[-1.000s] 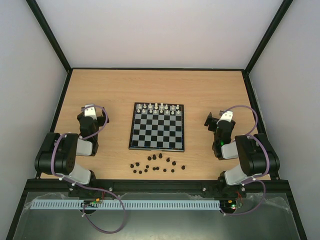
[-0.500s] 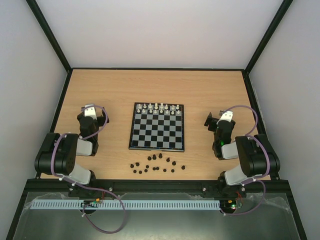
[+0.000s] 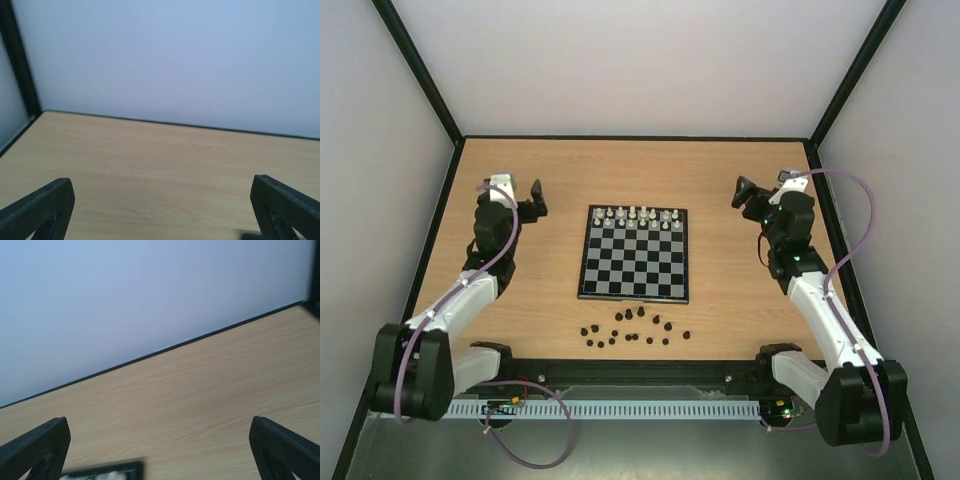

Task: Set up the chess pieces on the board
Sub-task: Pick up the chess piece at the center of the board.

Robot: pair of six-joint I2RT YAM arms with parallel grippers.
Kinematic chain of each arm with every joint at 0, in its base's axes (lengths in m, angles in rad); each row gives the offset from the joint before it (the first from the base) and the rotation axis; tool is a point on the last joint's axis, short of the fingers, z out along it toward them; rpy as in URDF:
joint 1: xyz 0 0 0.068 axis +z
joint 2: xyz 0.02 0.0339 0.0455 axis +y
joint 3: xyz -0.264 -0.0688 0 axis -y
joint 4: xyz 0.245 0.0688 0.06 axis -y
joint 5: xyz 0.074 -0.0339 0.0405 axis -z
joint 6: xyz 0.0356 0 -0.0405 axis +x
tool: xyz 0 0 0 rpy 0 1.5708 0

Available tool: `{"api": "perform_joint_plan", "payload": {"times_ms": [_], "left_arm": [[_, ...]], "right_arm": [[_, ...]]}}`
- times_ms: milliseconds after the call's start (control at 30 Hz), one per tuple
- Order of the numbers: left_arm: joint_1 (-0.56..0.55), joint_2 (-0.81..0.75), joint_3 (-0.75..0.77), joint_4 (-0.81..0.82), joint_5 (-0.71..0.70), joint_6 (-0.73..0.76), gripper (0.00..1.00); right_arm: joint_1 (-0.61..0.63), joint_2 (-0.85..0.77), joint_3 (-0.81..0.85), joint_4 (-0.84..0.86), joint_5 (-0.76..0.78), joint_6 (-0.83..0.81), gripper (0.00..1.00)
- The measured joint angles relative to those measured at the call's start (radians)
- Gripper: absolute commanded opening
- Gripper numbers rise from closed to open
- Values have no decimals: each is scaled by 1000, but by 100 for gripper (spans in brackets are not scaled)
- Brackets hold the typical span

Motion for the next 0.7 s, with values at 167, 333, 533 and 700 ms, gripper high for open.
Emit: {"api": "perform_joint_plan", "payload": {"times_ms": [167, 333, 533, 700], "left_arm": [[-124, -84, 150, -197, 22, -84, 99], [-199, -149, 286, -427, 58, -185, 99], [-211, -394, 192, -637, 187, -303, 99], [-217, -652, 40, -736, 261, -436, 99]], "right_arm": [[0, -87, 80, -219, -248, 92, 99], [-1, -198, 75, -400, -334, 204, 99], [6, -235, 49, -529, -440, 230, 99], [137, -266, -1, -589, -435, 248, 98]]}}
